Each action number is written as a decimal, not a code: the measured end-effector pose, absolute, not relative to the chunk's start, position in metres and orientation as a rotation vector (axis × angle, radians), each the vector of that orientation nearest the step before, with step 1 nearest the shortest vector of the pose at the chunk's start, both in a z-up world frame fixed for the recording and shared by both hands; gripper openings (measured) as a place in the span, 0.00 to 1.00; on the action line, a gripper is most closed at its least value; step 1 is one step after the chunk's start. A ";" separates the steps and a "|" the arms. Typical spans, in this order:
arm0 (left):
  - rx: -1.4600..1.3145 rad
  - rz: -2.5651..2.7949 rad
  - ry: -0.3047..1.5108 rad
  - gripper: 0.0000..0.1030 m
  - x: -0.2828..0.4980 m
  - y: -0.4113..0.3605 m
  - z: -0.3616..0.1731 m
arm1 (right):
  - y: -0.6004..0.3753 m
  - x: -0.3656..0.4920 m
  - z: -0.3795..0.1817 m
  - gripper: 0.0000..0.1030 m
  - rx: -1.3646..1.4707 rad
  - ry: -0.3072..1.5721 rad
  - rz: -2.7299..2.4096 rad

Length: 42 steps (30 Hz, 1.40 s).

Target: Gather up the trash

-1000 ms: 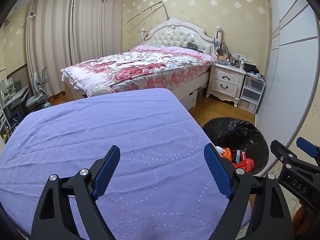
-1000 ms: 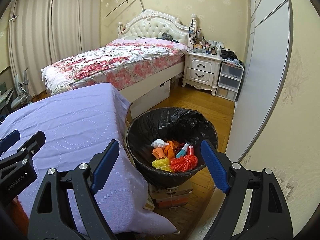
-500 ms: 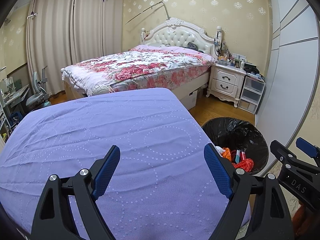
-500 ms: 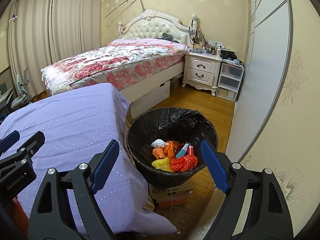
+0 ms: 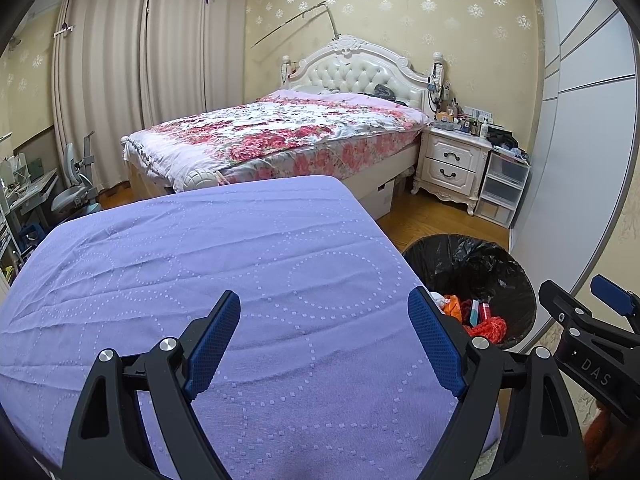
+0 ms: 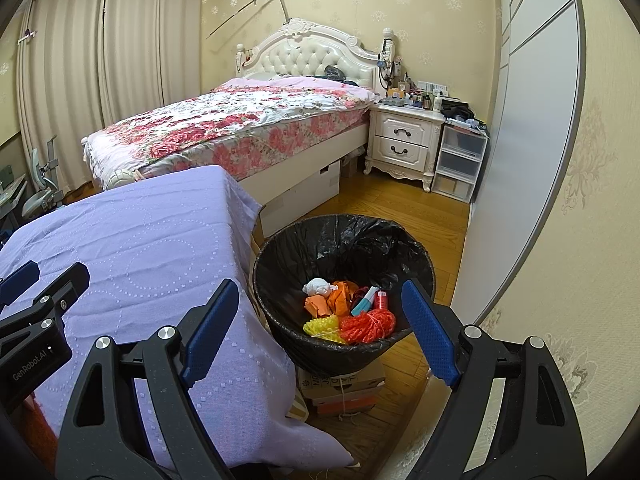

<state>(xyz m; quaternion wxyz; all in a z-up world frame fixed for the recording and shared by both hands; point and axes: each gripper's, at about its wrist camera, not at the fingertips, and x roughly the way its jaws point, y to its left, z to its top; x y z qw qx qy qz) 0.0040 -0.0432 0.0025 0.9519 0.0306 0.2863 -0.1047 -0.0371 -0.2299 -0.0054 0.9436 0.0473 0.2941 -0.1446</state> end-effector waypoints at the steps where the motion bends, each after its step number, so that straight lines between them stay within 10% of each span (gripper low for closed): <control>1: 0.062 -0.213 0.582 0.81 0.005 -0.044 0.002 | -0.230 -0.037 -0.005 0.79 0.097 0.600 -0.295; 42: 0.054 -0.209 0.551 0.82 0.004 -0.045 0.009 | -0.229 -0.037 -0.006 0.79 0.096 0.599 -0.294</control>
